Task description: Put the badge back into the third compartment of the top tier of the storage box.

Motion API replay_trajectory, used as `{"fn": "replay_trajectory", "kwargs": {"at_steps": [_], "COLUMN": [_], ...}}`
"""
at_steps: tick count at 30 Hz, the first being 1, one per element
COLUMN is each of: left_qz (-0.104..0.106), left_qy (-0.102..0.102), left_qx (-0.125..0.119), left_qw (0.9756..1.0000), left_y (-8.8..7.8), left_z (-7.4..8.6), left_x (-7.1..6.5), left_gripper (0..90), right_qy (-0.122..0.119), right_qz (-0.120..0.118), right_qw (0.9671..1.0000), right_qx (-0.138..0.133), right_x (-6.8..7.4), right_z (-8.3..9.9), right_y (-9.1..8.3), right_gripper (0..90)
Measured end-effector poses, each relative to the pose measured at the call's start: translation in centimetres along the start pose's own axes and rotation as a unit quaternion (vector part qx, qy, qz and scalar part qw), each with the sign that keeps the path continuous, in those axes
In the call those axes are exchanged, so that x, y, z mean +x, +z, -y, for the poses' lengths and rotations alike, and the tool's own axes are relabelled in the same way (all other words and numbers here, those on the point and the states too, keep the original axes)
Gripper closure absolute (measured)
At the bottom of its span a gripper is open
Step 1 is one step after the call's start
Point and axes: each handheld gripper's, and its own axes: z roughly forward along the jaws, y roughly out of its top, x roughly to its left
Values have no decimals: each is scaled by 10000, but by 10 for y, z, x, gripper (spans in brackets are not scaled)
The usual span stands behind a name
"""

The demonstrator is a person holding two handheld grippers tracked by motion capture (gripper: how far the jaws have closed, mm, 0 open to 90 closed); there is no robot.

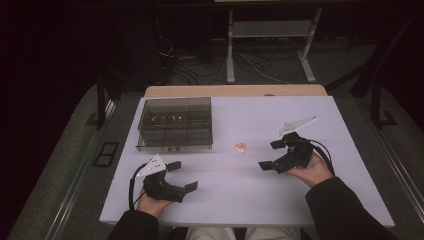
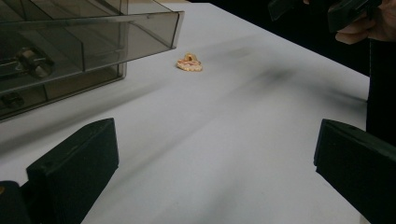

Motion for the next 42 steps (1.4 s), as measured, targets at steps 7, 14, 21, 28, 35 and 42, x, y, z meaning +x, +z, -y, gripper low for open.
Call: {"fn": "replay_trajectory", "kwargs": {"at_steps": [7, 14, 21, 28, 35, 42], "left_qz": [-28, -38, -5, 19, 31, 54], "left_qy": [-4, 4, 16, 16, 15, 19], "left_qx": [-61, -58, -38, -30, -25, -8], "left_qw": [10000, 10000, 10000, 10000, 10000, 10000], "left_y": [-2, -2, -2, -2, -2, -2], "left_z": [-1, -1, 0, 0, 0, 0], "left_x": [0, 1, 1, 0, 0, 0], "left_gripper": [0, 0, 0, 0, 0, 0], "right_qy": [-6, -42, -1, 15, 54, 94], "right_qz": [-22, -50, -67, -80, -93, -98], "right_qw": [10000, 10000, 10000, 9999, 9999, 9999], "right_qx": [-19, -25, -44, -66, -57, -24], "right_x": [-2, -5, -10, -15, -20, -26], "right_z": [-8, -16, -21, -28, -33, -38], "right_y": [3, 8, 13, 18, 25, 32], "right_gripper": [3, 3, 4, 3, 3, 3]}}
